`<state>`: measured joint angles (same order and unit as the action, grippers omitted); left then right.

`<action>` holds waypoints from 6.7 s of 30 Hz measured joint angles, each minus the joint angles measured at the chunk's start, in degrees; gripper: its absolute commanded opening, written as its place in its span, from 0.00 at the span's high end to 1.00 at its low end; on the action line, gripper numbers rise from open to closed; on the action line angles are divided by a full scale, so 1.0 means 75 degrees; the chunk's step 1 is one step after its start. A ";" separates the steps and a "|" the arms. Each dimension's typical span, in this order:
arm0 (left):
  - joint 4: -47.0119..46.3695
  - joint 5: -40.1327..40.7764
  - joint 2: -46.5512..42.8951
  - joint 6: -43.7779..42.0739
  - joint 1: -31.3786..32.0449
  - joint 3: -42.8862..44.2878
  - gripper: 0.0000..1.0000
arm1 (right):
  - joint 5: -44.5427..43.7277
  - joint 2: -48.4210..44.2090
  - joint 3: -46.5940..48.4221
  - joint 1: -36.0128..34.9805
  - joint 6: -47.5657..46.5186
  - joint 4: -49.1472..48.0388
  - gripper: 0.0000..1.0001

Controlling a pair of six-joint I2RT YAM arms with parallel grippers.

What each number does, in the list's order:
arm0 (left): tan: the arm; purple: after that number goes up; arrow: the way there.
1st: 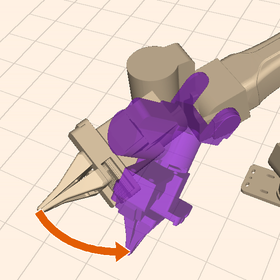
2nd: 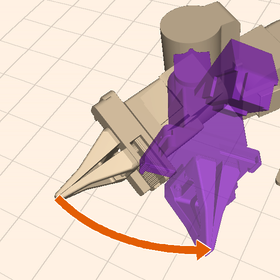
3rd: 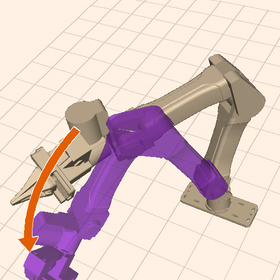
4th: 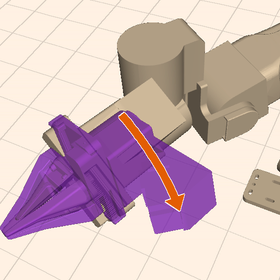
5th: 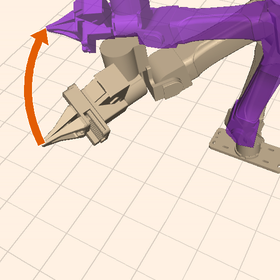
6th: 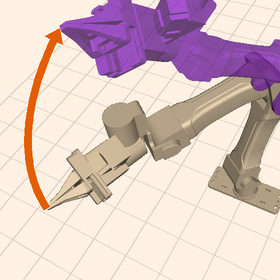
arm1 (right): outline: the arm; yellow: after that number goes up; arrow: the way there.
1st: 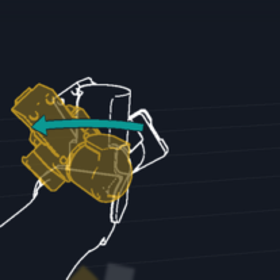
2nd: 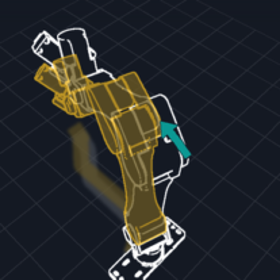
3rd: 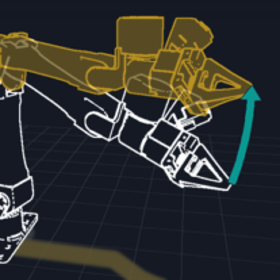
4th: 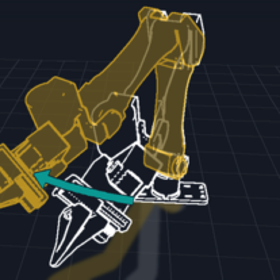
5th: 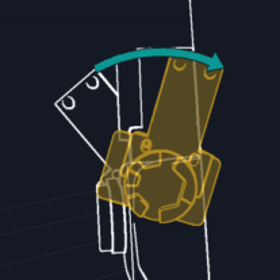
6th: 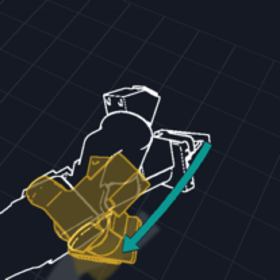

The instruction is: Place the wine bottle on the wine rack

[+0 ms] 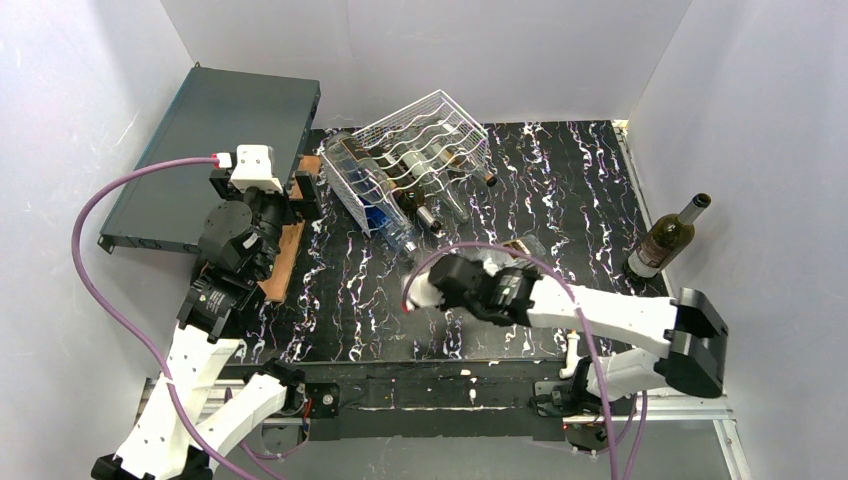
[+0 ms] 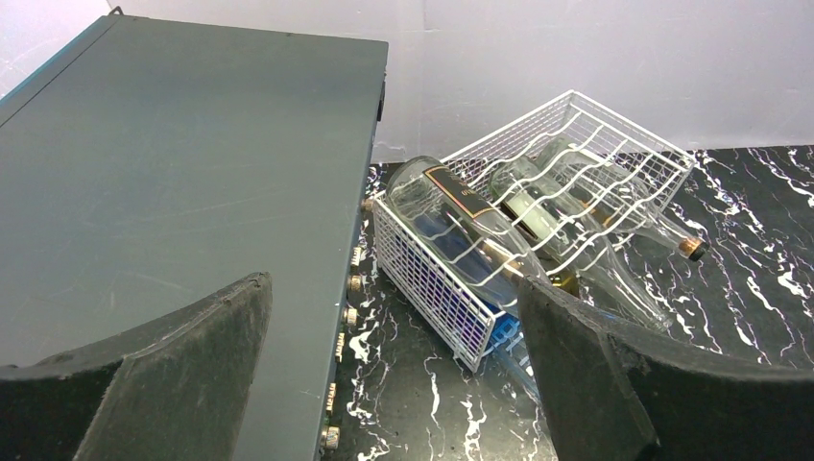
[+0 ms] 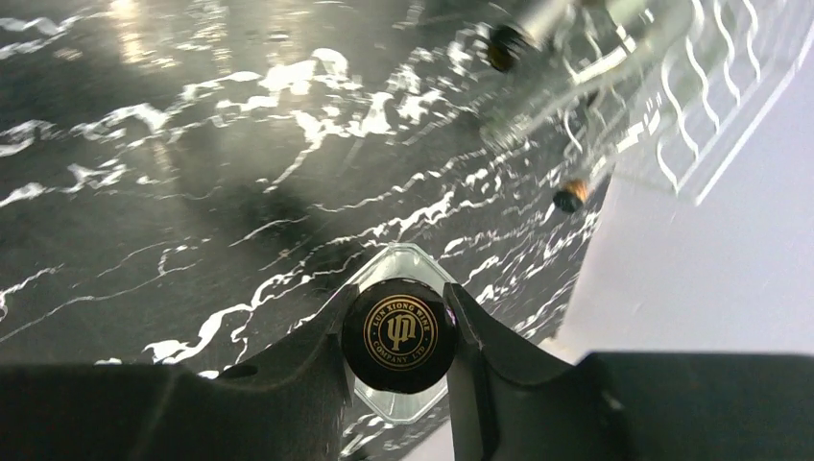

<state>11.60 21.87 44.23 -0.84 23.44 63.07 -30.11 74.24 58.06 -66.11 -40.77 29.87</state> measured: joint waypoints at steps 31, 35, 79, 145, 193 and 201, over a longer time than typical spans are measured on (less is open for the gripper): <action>-0.0003 0.0026 -0.0219 -0.0003 0.0000 0.0000 0.01 | -0.0787 0.2847 -0.1119 -0.2194 -0.0647 -0.0886 0.25; -0.0003 0.0020 -0.0189 -0.0003 0.0000 0.0000 0.01 | -0.0659 0.2439 -0.1110 -0.2194 -0.0382 -0.0676 0.06; -0.0003 -0.0067 -0.0026 0.0000 0.0000 0.0000 0.01 | 0.0361 0.0775 -0.0603 0.3279 1.7034 0.2250 0.02; 0.0047 -0.0402 0.0391 0.0393 0.0000 0.0000 0.01 | -0.1049 0.0708 -0.3547 0.2935 0.9244 -0.4004 0.30; 0.0055 -0.0393 0.0309 0.0396 0.0000 0.0000 0.01 | 0.3281 0.1504 0.1769 0.4016 0.6271 -0.2084 0.99; 0.0055 -0.0373 0.0289 0.0393 0.0000 0.0000 0.01 | 0.4526 0.3602 0.3614 0.4275 0.6478 -0.2253 0.99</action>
<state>12.01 19.07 46.39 2.11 23.44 63.07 3.84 101.25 85.17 -34.04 7.81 12.97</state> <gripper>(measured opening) 0.992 0.754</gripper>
